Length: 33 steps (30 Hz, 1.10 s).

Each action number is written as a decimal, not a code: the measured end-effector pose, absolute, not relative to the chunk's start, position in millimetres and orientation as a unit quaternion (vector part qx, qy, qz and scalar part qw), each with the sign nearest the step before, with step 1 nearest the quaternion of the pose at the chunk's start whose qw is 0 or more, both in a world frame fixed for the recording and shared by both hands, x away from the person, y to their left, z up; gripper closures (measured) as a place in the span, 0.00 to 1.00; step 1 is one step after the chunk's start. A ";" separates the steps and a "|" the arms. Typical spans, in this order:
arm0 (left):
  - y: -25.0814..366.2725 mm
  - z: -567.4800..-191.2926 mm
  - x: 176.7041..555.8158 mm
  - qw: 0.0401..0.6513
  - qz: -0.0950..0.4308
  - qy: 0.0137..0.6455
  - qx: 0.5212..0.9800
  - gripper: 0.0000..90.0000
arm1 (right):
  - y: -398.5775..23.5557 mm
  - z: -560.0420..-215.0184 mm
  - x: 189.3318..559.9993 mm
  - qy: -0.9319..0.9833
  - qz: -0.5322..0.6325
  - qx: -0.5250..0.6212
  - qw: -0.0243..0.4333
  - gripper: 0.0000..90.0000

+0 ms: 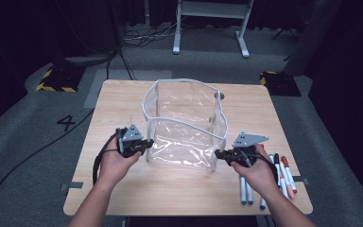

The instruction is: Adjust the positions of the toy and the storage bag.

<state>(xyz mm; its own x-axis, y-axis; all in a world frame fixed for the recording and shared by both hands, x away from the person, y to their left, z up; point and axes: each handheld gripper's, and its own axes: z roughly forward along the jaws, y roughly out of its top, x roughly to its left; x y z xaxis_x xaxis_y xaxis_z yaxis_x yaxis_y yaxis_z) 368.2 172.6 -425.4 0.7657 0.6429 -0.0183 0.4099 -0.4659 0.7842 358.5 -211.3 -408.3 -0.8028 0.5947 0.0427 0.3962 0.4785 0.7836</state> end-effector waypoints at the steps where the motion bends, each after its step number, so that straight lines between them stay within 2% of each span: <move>1: 171.4 -425.9 362.6 0.415 0.139 0.306 0.846 0.96 | -214.8 -408.6 351.9 0.852 0.420 0.289 0.116 0.96; 7: 163.2 -430.4 329.3 0.428 0.105 0.278 0.854 0.95 | -235.6 -411.6 313.4 0.853 0.426 0.283 0.099 0.96; 12: 154.9 -430.0 303.9 0.427 0.102 0.258 0.861 0.95 | -247.9 -411.7 286.9 0.855 0.427 0.279 0.091 0.96; 17: 148.6 -431.1 280.3 0.436 0.077 0.244 0.863 0.95 | -259.3 -411.1 261.2 0.858 0.426 0.273 0.087 0.96; 29: 134.3 -432.8 265.2 0.443 0.054 0.223 0.867 0.94 | -277.8 -410.9 224.6 0.858 0.424 0.276 0.087 0.95; 33: 132.8 -433.5 264.2 0.441 0.053 0.222 0.868 0.87 | -280.2 -411.4 223.6 0.856 0.426 0.280 0.081 0.93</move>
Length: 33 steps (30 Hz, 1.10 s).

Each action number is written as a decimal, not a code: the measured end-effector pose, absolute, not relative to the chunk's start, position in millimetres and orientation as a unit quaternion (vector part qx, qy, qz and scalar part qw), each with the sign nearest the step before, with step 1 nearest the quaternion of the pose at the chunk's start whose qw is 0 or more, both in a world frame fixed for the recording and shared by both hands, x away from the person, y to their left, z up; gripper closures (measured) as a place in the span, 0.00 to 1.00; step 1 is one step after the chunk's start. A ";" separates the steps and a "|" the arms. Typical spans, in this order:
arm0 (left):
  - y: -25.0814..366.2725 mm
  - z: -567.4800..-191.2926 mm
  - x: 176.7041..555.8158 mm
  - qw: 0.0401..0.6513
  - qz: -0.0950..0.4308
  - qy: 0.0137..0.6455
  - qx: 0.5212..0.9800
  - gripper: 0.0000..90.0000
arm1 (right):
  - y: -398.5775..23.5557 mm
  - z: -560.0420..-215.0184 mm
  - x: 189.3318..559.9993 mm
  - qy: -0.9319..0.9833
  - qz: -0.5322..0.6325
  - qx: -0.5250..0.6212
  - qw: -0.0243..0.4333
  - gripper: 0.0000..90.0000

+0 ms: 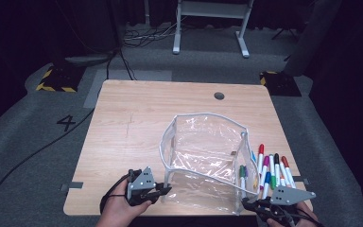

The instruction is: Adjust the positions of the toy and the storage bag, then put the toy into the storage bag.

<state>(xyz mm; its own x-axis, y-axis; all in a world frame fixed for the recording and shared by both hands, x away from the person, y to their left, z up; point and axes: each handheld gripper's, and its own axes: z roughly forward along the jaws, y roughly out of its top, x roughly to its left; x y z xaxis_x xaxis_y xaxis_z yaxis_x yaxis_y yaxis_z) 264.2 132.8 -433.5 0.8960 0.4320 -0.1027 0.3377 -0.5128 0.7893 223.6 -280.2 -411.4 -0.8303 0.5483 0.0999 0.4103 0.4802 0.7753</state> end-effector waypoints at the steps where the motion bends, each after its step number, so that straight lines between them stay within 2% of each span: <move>1: 133.1 -433.9 264.0 0.441 0.051 0.222 0.868 0.87 | -280.2 -411.5 224.1 0.856 0.426 0.281 0.078 0.92; 2: 133.8 -434.5 263.9 0.440 0.050 0.224 0.868 0.85 | -280.2 -411.4 224.4 0.857 0.426 0.281 0.076 0.90; 3: 135.4 -435.2 264.2 0.437 0.049 0.229 0.869 0.83 | -279.8 -411.2 225.1 0.858 0.422 0.282 0.077 0.83; 4: 138.1 -436.1 264.7 0.439 0.046 0.235 0.866 0.82 | -279.8 -411.0 225.2 0.859 0.419 0.284 0.076 0.80; 8: 141.6 -435.8 263.7 0.430 0.048 0.235 0.870 0.70 | -282.6 -409.5 225.2 0.865 0.408 0.281 0.081 0.71; 9: 143.5 -435.3 262.9 0.425 0.054 0.234 0.873 0.70 | -282.6 -409.5 225.2 0.865 0.408 0.281 0.081 0.71; 10: 145.0 -435.0 261.6 0.420 0.059 0.239 0.873 0.64 | -284.8 -408.0 224.5 0.864 0.408 0.282 0.084 0.68; 11: 150.0 -433.9 260.4 0.409 0.070 0.243 0.877 0.56 | -289.5 -404.8 223.4 0.863 0.406 0.286 0.092 0.61; 13: 155.8 -432.7 260.8 0.405 0.075 0.248 0.877 0.53 | -295.1 -401.9 222.6 0.865 0.400 0.286 0.099 0.58; 21: 174.9 -431.0 269.5 0.402 0.091 0.271 0.870 0.49 | -315.8 -384.8 225.6 0.864 0.393 0.298 0.100 0.58; 23: 179.7 -434.9 276.7 0.392 0.106 0.285 0.868 0.46 | -325.5 -376.3 233.8 0.858 0.385 0.313 0.131 0.59; 25: 181.5 -436.9 279.5 0.389 0.111 0.289 0.868 0.45 | -328.4 -374.8 238.3 0.857 0.382 0.317 0.139 0.59; 32: 194.2 -458.5 296.8 0.376 0.124 0.321 0.861 0.40 | -338.7 -373.9 283.4 0.846 0.365 0.356 0.154 0.61; 33: 196.4 -462.9 299.5 0.371 0.124 0.324 0.861 0.39 | -338.1 -376.4 300.6 0.845 0.358 0.363 0.158 0.61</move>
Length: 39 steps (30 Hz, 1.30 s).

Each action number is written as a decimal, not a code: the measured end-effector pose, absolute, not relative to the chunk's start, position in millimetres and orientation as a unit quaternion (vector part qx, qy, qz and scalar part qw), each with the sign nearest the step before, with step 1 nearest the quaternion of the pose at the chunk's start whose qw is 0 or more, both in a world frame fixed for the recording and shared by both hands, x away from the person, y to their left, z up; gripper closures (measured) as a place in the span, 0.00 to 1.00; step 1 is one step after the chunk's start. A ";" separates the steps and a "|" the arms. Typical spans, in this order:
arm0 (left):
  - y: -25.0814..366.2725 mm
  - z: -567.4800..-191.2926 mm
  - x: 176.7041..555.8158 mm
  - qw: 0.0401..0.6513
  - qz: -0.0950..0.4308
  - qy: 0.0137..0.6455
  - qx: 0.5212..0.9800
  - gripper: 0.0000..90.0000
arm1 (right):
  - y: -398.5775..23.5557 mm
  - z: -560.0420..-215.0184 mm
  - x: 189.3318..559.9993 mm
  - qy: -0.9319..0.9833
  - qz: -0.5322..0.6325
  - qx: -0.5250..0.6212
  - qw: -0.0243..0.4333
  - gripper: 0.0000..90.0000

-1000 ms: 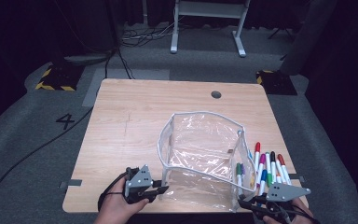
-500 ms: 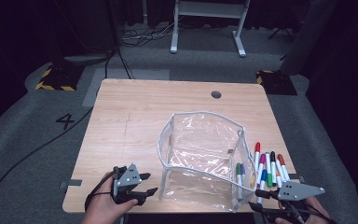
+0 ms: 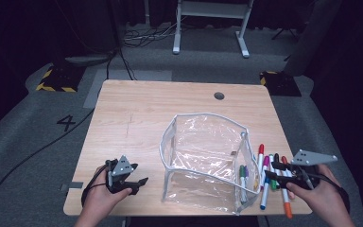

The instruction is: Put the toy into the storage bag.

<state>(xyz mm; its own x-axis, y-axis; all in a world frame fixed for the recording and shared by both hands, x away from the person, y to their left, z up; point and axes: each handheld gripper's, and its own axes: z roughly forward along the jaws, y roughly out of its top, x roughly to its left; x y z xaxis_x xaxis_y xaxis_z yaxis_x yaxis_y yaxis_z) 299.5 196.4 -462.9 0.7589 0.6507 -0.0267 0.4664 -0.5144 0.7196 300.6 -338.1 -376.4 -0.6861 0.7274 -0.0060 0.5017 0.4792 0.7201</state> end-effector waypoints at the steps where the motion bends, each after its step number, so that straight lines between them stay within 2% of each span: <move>1: 197.7 -465.6 301.1 0.370 0.123 0.327 0.861 0.39 | -338.1 -376.4 300.6 0.845 0.358 0.363 0.158 0.61; 3: 202.5 -476.2 307.2 0.368 0.127 0.338 0.857 0.38 | -339.4 -380.6 319.7 0.844 0.350 0.373 0.162 0.60; 13: 209.2 -495.3 313.9 0.357 0.133 0.361 0.851 0.37 | -355.2 -405.0 370.3 0.830 0.327 0.425 0.151 0.62; 24: 210.0 -502.7 317.2 0.354 0.137 0.366 0.849 0.36 | -333.4 -449.4 422.5 0.832 0.293 0.456 0.117 0.64; 33: 209.4 -502.8 317.5 0.352 0.138 0.366 0.850 0.34 | -321.9 -466.5 448.9 0.828 0.270 0.479 0.112 0.67; 39: 209.3 -502.8 317.5 0.352 0.138 0.366 0.850 0.33 | -316.1 -474.3 459.1 0.824 0.248 0.492 0.127 0.72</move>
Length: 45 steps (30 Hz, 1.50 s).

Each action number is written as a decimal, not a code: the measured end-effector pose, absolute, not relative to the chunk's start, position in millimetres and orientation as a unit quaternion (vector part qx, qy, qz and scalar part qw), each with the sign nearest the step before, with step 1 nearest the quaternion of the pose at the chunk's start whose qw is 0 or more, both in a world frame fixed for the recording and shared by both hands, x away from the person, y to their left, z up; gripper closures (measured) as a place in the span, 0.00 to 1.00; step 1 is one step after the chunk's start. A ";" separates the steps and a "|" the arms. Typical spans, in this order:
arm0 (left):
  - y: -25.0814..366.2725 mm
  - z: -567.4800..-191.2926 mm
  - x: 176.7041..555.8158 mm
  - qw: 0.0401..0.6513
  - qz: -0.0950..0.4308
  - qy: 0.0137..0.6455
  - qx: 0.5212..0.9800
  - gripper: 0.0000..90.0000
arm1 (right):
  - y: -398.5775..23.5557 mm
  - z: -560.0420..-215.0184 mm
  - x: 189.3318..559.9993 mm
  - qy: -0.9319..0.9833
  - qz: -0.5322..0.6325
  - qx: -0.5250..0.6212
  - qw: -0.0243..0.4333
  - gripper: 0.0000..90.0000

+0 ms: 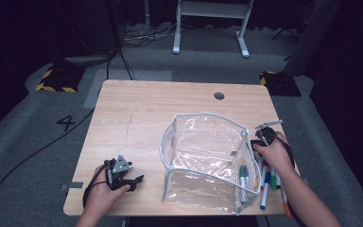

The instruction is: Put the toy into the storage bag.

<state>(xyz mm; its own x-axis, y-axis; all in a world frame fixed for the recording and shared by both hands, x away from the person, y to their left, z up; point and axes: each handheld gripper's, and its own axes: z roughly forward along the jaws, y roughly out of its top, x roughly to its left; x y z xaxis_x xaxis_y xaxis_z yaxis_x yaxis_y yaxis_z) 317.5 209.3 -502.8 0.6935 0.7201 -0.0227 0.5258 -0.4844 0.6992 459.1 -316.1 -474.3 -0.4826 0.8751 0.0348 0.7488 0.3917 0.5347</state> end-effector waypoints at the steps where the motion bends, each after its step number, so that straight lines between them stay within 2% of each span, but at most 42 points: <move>1: 209.4 -502.9 317.6 0.352 0.139 0.365 0.851 0.33 | -315.3 -474.8 460.0 0.824 0.241 0.495 0.132 0.73; 8: 209.1 -502.9 317.3 0.352 0.138 0.367 0.850 0.33 | -305.8 -473.1 461.7 0.820 0.222 0.508 0.141 0.85; 19: 209.4 -502.8 317.6 0.352 0.138 0.365 0.851 0.33 | -308.4 -467.4 462.0 0.811 0.235 0.518 0.134 0.86; 21: 209.4 -502.8 317.7 0.352 0.138 0.366 0.851 0.33 | -313.6 -457.0 459.2 0.806 0.254 0.521 0.121 0.86; 29: 209.1 -502.9 318.0 0.352 0.137 0.367 0.850 0.33 | -326.3 -416.0 447.0 0.802 0.289 0.508 0.122 0.86; 45: 207.0 -503.1 318.0 0.351 0.139 0.373 0.847 0.32 | -323.8 -319.4 405.1 0.826 0.339 0.425 0.150 0.86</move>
